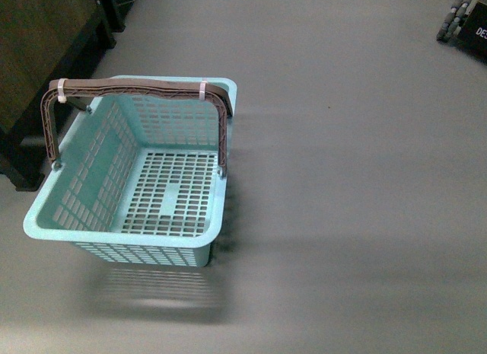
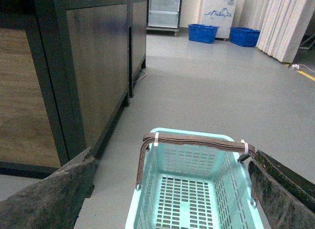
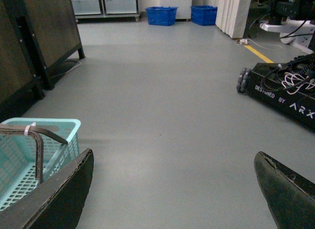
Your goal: Pick mango and avocado into basket
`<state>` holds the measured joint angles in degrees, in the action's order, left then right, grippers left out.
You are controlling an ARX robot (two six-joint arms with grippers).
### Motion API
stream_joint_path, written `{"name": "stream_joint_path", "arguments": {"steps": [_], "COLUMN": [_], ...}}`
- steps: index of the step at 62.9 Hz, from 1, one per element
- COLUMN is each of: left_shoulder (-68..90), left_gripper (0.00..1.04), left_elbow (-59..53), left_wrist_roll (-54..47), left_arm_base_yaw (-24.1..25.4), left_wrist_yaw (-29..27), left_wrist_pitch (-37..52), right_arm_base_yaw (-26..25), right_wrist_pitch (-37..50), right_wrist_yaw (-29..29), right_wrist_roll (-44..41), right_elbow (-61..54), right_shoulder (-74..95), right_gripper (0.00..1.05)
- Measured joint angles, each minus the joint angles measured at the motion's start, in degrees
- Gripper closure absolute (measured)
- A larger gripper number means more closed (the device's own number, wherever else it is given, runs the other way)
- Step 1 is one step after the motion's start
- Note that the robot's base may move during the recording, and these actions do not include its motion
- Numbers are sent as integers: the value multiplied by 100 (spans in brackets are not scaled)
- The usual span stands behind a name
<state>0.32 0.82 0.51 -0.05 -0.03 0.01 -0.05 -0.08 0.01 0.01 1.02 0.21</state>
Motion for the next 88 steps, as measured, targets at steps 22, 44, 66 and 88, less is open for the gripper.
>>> {"name": "stream_joint_path", "arguments": {"steps": [22, 44, 66, 88], "left_shoulder": [0, 3497, 9748, 13536], "left_gripper": [9, 9, 9, 9], "left_elbow": [0, 1047, 2953, 6492], "left_wrist_roll": [0, 4026, 7764, 8850], "left_arm_base_yaw": [0, 4, 205, -638], "left_wrist_yaw": [0, -2079, -831, -640], "left_wrist_pitch": [0, -592, 3480, 3967], "right_arm_base_yaw": [0, 0, 0, 0], "right_wrist_pitch": [0, 0, 0, 0], "right_wrist_yaw": [0, 2, 0, 0], "right_wrist_roll": [0, 0, 0, 0], "right_elbow": [0, 0, 0, 0], "right_shoulder": [0, 0, 0, 0], "right_gripper": [9, 9, 9, 9]}}
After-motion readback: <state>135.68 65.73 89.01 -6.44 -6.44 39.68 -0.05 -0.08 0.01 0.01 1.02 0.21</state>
